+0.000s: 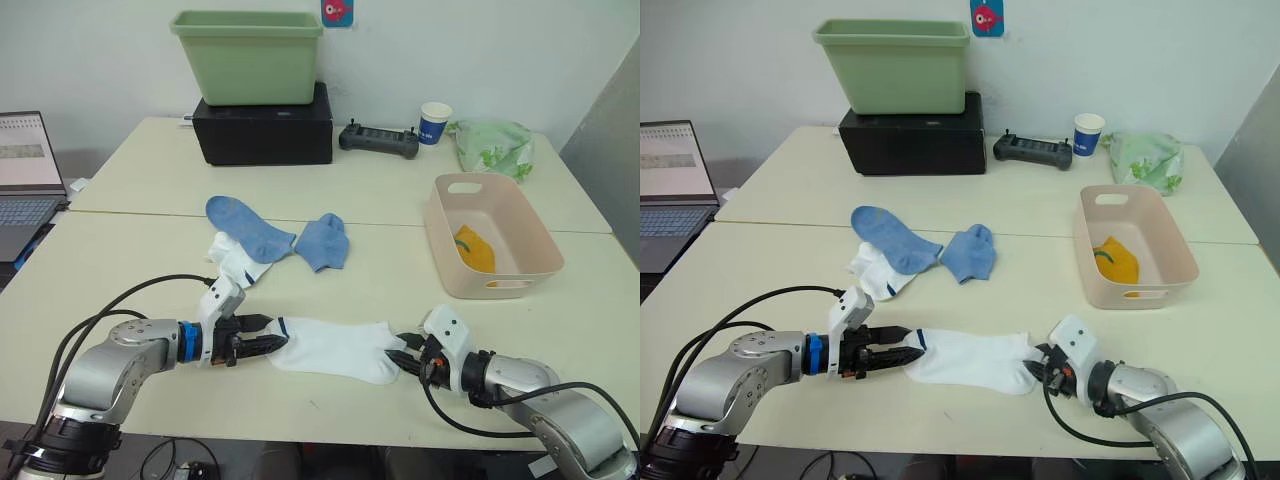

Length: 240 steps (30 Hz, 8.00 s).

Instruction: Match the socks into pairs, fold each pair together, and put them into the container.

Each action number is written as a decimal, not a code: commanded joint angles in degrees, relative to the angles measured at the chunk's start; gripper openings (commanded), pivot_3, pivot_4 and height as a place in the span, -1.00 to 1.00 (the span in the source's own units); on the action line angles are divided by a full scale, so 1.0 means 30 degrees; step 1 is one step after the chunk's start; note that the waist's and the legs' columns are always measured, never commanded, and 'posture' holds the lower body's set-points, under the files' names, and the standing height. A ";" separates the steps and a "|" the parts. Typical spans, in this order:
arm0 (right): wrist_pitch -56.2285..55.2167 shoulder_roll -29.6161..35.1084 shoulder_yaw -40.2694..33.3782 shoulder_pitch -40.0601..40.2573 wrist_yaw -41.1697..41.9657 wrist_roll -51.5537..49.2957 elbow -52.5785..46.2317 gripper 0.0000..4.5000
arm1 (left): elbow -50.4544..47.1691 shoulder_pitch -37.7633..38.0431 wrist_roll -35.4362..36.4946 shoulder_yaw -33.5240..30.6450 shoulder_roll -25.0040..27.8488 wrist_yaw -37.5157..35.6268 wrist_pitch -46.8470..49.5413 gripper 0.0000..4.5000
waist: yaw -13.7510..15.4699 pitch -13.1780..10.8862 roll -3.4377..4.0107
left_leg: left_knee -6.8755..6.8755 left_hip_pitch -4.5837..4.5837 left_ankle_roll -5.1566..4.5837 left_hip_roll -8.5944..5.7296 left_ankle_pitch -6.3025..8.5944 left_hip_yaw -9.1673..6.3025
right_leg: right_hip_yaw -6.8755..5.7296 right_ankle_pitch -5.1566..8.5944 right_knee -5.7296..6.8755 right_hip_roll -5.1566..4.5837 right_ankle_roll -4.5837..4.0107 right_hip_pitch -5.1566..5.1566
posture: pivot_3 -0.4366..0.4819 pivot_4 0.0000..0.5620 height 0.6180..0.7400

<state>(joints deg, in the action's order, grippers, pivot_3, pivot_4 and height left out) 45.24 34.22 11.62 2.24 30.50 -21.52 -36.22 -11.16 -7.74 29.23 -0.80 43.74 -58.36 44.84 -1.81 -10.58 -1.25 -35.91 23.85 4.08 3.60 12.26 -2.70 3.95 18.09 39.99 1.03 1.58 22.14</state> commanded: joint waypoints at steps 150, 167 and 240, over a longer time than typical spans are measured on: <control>0.2331 0.0239 -0.1508 -0.4519 -0.1233 0.0740 -0.0911 1.00 | -0.2272 -0.2858 0.2281 -0.2493 0.0198 0.3452 0.0214 1.00 | -0.0038 0.0026 -0.0095 | -0.0011 0.0010 0.0004 -0.0013 -0.0005 -0.0045 | -0.0022 -0.0021 -0.0007 0.0002 0.0028 -0.0003 | -0.05 -0.47 0.83; 0.2662 -0.4315 -0.1454 -0.5001 -0.5161 0.2312 0.2296 1.00 | 0.1010 -0.1017 -0.1212 0.0482 -0.0474 0.2366 -0.3100 1.00 | 0.0011 0.0021 -0.0087 | 0.0011 0.0023 0.0004 -0.0007 -0.0004 -0.0003 | -0.0003 -0.0022 -0.0006 -0.0009 0.0023 0.0032 | -0.05 -0.47 0.83; 0.0872 -0.4572 0.0017 -1.0880 0.3362 0.3352 0.3290 1.00 | -0.5213 -0.1787 0.6615 -0.4397 -0.0458 0.6650 0.4527 0.99 | 0.0013 -0.0015 -0.0020 | 0.0017 0.0020 0.0011 -0.0018 -0.0005 -0.0066 | -0.0072 -0.0030 -0.0004 -0.0022 0.0000 0.0006 | -0.05 -0.47 0.83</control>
<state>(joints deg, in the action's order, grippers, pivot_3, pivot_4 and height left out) 46.38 20.06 12.97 -30.43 40.03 -9.14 -20.07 -28.07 -11.92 50.91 -14.95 41.88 -36.98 61.26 -1.77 -10.62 -1.31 -35.87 23.90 4.11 3.54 12.24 -2.85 3.80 18.00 39.97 0.96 1.59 22.16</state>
